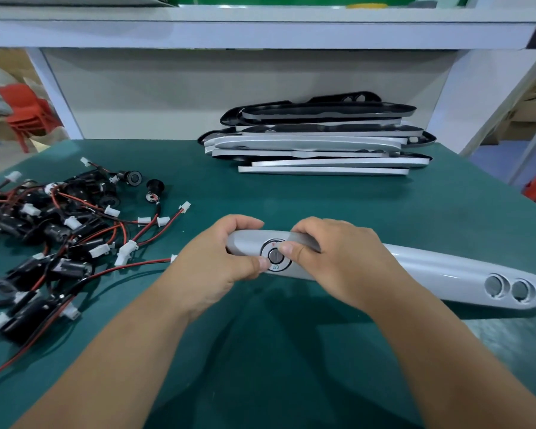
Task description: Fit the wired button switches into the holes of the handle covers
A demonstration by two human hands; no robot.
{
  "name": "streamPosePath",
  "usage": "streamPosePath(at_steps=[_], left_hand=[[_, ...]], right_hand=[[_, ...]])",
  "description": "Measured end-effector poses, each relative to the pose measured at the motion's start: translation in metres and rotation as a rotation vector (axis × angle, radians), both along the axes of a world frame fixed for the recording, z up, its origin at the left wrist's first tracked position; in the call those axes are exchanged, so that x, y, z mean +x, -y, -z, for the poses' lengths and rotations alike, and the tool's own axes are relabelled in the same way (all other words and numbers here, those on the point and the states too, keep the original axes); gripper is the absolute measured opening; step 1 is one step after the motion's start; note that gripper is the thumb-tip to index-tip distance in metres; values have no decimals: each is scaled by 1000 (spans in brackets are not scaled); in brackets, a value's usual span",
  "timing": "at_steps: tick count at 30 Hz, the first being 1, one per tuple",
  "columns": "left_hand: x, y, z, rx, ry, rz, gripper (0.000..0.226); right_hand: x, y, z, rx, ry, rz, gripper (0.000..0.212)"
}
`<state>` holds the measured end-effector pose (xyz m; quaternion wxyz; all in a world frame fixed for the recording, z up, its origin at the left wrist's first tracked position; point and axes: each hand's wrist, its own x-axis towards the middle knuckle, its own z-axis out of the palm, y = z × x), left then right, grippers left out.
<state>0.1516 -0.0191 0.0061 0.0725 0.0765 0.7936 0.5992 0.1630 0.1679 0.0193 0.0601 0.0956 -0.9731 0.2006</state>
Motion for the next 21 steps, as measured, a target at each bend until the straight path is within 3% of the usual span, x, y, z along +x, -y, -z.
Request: streamPosePath(at_steps=[8, 21], left_hand=[[0, -7, 3, 114, 78, -39, 46], [3, -14, 3, 105, 44, -67, 43]], right_hand=[[-1, 0, 1, 14, 60, 9, 39], [3, -2, -1, 28, 36, 11, 36]])
